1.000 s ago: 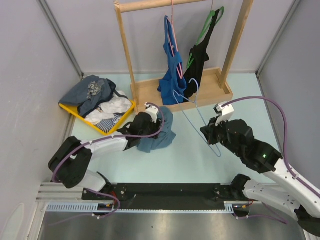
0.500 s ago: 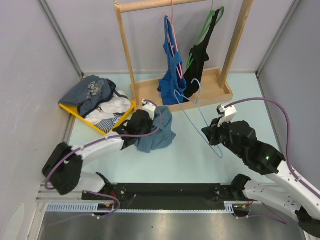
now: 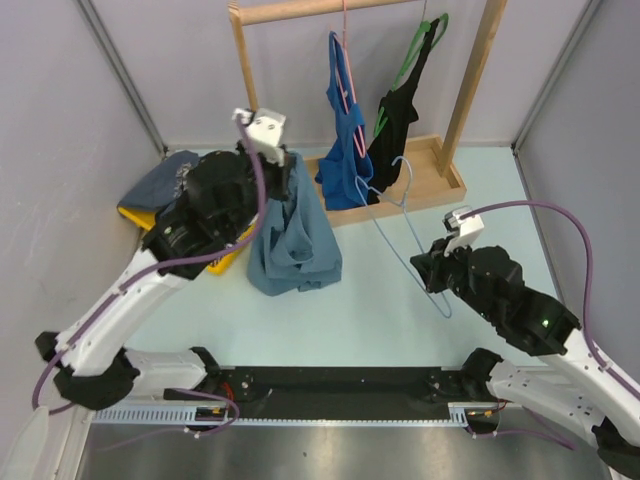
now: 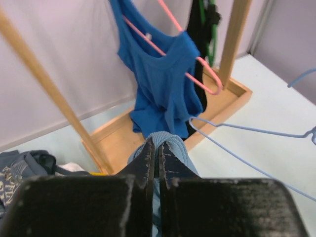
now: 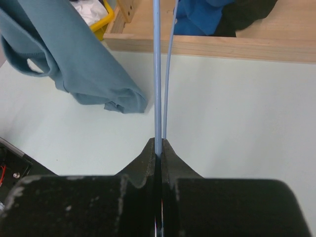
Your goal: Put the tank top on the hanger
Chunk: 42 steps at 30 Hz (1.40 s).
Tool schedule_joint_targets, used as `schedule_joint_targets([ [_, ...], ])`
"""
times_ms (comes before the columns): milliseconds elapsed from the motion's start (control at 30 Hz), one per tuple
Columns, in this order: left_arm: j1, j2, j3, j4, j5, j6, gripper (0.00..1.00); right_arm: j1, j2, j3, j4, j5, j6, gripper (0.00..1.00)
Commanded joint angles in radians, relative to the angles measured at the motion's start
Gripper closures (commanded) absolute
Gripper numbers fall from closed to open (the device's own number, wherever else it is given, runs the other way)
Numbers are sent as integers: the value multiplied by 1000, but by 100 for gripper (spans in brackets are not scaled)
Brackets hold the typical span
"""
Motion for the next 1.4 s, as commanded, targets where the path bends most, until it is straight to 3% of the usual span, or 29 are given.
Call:
schedule_joint_targets([
  [0, -90, 207, 164, -185, -18, 66, 100, -5, -61, 44, -18, 46, -8, 100],
  [167, -141, 410, 131, -258, 81, 8, 100, -4, -107, 53, -76, 95, 4, 100],
  [367, -144, 504, -164, -173, 6, -35, 100, -4, -111, 41, -106, 89, -5, 100],
  [567, -103, 470, -351, -28, 50, -78, 100, -4, -70, 4, -112, 54, -2, 100],
  [833, -56, 381, -451, 83, 38, -137, 100, -4, -53, 7, -119, 55, 35, 100],
  [1200, 77, 269, -506, 112, 129, -126, 100, 2, 16, -31, -58, -285, -5, 100],
  [1367, 108, 251, -512, 114, 118, -117, 100, 25, 17, -36, -44, -317, -13, 100],
])
